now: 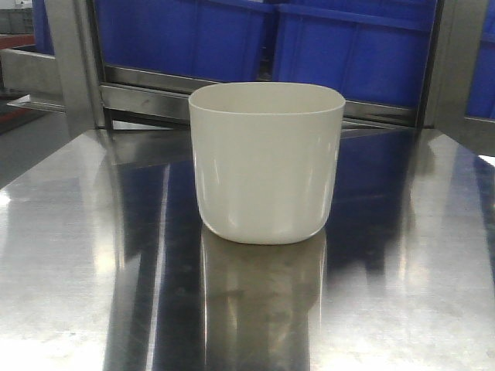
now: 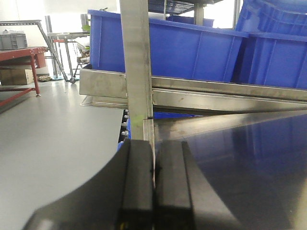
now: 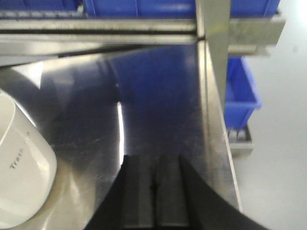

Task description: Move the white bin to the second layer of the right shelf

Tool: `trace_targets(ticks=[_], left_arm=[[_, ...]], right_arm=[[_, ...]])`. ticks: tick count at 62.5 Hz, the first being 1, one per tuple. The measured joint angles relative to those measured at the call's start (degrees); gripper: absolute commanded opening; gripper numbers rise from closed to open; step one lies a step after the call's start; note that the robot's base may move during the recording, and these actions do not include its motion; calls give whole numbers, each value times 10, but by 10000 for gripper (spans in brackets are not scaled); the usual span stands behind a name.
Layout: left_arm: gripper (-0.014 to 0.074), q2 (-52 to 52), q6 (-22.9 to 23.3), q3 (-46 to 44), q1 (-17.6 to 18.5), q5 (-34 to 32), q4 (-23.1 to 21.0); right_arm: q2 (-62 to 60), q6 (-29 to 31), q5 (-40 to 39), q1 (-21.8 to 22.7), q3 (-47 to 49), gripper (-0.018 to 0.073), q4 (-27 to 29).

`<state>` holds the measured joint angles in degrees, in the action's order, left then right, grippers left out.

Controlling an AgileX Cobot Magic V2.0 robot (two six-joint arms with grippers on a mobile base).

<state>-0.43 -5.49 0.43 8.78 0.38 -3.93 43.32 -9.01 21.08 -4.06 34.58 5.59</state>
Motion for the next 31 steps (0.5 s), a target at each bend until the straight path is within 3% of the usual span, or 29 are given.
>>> trace_targets(ticks=[16, 31], left_arm=[[85, 0, 0, 0, 0, 0, 0], [85, 0, 0, 0, 0, 0, 0]], right_arm=[[216, 0, 153, -15, 211, 56, 28], [321, -1, 208, -91, 322, 56, 30]])
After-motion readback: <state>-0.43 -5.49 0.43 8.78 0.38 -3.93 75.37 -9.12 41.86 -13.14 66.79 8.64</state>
